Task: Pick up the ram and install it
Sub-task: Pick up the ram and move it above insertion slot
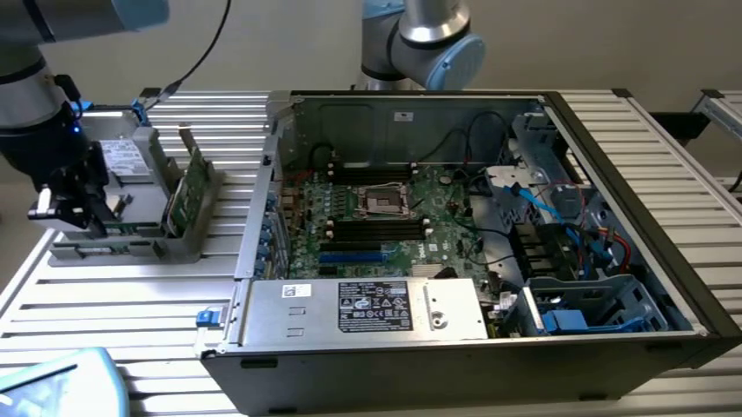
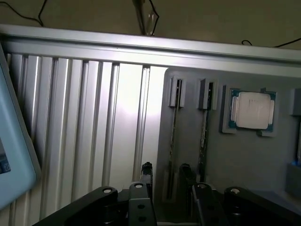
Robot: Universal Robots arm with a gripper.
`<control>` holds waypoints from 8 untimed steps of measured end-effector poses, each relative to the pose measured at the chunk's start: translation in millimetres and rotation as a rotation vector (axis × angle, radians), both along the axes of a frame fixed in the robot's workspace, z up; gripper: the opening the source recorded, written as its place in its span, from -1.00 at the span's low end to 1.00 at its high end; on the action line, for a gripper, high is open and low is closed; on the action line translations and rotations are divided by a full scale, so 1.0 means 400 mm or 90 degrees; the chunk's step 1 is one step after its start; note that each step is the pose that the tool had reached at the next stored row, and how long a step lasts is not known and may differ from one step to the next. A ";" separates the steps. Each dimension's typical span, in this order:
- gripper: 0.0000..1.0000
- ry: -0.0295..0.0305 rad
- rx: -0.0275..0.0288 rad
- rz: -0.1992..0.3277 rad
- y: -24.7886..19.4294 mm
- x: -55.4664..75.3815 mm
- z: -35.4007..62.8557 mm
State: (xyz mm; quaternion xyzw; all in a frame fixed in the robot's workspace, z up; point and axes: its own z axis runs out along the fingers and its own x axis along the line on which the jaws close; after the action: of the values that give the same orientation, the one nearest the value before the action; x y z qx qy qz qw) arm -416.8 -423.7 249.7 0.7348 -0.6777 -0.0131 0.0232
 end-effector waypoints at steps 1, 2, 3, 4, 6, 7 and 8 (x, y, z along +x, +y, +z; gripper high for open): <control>-0.26 0.0000 0.0015 -0.002 0.000 0.000 -0.004; -0.26 0.0000 0.0030 -0.004 0.000 0.000 -0.009; -0.26 0.0000 0.0042 -0.007 0.000 0.000 -0.013; -0.26 0.0000 0.0050 -0.010 0.000 0.000 -0.018; -0.26 0.0000 0.0058 -0.016 0.000 0.000 -0.027; -0.26 0.0000 0.0062 -0.018 0.000 0.000 -0.031; -0.26 0.0000 0.0068 -0.020 0.000 0.000 -0.036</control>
State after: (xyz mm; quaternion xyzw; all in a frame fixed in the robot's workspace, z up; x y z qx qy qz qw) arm -416.8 -423.6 235.3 0.7240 -0.6893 -0.0170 0.0191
